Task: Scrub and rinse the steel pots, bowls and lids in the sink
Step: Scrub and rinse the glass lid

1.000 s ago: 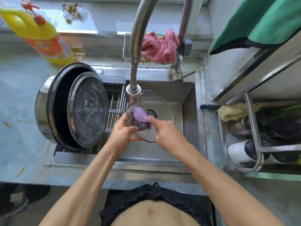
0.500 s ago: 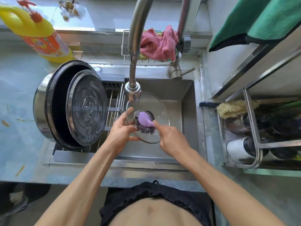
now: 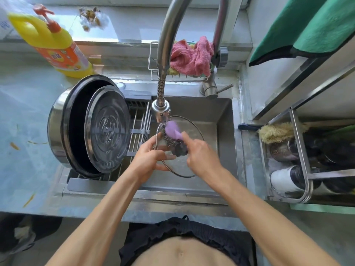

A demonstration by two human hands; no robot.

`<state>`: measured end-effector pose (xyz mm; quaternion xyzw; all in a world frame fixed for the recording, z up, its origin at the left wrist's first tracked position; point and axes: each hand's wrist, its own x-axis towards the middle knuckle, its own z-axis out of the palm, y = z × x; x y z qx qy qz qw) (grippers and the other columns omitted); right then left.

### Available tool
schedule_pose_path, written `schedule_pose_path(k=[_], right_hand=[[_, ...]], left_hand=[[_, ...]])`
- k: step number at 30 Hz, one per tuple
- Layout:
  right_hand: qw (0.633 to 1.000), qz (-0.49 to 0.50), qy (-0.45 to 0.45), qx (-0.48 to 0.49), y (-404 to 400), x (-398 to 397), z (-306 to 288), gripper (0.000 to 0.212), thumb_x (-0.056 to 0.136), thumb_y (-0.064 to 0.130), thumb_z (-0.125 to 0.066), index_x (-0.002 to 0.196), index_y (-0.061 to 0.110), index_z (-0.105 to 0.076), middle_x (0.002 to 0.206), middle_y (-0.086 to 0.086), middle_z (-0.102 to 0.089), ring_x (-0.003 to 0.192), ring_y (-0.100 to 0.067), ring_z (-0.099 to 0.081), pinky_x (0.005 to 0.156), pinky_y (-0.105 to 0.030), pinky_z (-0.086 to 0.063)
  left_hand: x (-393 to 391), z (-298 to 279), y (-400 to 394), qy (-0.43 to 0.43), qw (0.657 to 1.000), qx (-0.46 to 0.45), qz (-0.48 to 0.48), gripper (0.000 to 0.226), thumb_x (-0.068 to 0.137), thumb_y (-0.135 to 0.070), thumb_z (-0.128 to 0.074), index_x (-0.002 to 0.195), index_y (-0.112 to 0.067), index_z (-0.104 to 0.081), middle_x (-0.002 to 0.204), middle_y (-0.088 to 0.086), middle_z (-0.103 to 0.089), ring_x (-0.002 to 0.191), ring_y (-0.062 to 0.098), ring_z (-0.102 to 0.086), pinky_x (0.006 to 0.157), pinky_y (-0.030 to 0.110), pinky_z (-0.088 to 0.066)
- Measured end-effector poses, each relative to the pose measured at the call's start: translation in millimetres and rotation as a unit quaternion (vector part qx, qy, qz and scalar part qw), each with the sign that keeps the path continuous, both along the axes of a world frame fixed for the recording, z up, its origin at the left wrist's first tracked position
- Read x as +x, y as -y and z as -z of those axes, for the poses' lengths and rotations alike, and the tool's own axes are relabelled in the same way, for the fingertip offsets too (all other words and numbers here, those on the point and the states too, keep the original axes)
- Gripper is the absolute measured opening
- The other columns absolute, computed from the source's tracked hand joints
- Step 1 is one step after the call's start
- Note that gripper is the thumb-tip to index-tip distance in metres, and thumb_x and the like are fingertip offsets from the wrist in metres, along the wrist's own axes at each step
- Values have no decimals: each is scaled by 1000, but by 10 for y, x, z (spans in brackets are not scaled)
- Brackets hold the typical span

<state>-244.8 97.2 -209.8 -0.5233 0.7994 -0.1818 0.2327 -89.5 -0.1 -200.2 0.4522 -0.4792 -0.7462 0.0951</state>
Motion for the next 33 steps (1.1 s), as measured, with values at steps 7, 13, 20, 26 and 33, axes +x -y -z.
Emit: schedule_pose_path(k=[7,13,20,26,33], right_hand=[[997,48,-31,51,8,-150,39,76,80,-4,-44,145,32,-34,87,-9,-55,78,-36,-55,61,-36,-40],[994,61,-61,64,-7,-248,80,75,83,-3,-40,149,30,-28,91,-11,-54,82,-37,-58,67,-41,-43],[999,10,-31,42,-152,-88,53,77,84,-2,-42,147,39,-30,90,-6,-53,81,-34,-57,63,-35,-36],[998,-12,51,32,-98,93,-32,72,84,-1,-43,143,41,-37,86,-8,-60,72,-33,-55,58,-40,-45],[997,-63,2,37,-134,-104,3,67,89,5,-45,143,44,-38,104,-6,-66,93,-35,-59,66,-37,-43]], left_hand=[[34,56,-22,-4,1000,23,-16,70,88,18,-44,140,-29,-50,121,16,-71,99,33,-73,55,36,-59],[84,38,84,-17,999,29,-41,74,80,8,-52,144,-29,-49,121,16,-71,104,38,-72,64,44,-61],[120,23,90,-20,998,18,-52,74,91,16,-49,149,-29,-45,124,14,-70,107,38,-71,68,48,-61],[112,26,54,-39,998,36,-40,70,89,18,-50,143,-26,-49,126,15,-68,100,33,-73,75,51,-60],[182,112,9,-80,990,91,-73,77,87,25,-47,144,-26,-47,126,17,-69,109,39,-69,74,51,-61]])
